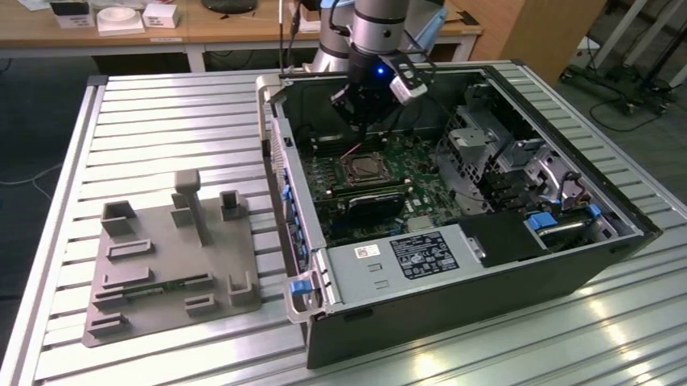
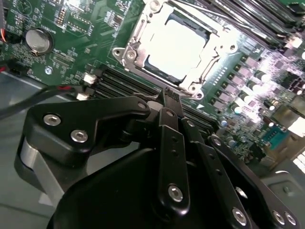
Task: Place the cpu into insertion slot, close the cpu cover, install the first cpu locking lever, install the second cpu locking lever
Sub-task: 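Install the first cpu locking lever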
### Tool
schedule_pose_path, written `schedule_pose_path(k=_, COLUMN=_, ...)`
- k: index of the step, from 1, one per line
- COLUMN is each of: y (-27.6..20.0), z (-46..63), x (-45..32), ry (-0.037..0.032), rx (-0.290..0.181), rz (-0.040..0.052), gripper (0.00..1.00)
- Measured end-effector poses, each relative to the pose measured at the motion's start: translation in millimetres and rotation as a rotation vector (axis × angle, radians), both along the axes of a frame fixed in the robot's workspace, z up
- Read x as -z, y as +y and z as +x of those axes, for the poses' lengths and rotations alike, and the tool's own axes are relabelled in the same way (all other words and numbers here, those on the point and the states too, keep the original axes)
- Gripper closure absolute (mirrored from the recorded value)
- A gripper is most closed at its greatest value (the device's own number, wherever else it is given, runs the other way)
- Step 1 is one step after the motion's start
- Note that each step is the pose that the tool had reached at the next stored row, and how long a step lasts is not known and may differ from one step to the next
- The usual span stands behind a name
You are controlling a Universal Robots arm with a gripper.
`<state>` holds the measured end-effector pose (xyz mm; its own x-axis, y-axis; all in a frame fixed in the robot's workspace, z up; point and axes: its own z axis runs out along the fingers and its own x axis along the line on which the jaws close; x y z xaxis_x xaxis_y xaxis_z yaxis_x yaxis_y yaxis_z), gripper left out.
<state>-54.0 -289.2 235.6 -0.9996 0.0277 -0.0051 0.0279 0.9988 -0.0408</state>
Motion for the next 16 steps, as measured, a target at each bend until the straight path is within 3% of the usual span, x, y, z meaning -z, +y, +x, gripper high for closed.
schedule_pose_path(k=3, y=0.0, z=-3.7, x=-0.1, ry=-0.0011, rx=0.0, rz=0.0013, gripper=0.9)
schedule_pose_path(k=5, y=0.0, z=-5.9, x=0.0, ry=-0.0016, rx=0.0, rz=0.0088, gripper=0.9)
schedule_pose_path(k=10, y=-2.0, z=-8.2, x=0.1, ry=-0.0022, rx=-0.002, rz=0.0588, gripper=0.9)
schedule_pose_path(k=16, y=-8.2, z=-8.3, x=1.4, ry=-0.0019, rx=-0.011, rz=0.0666, gripper=0.9)
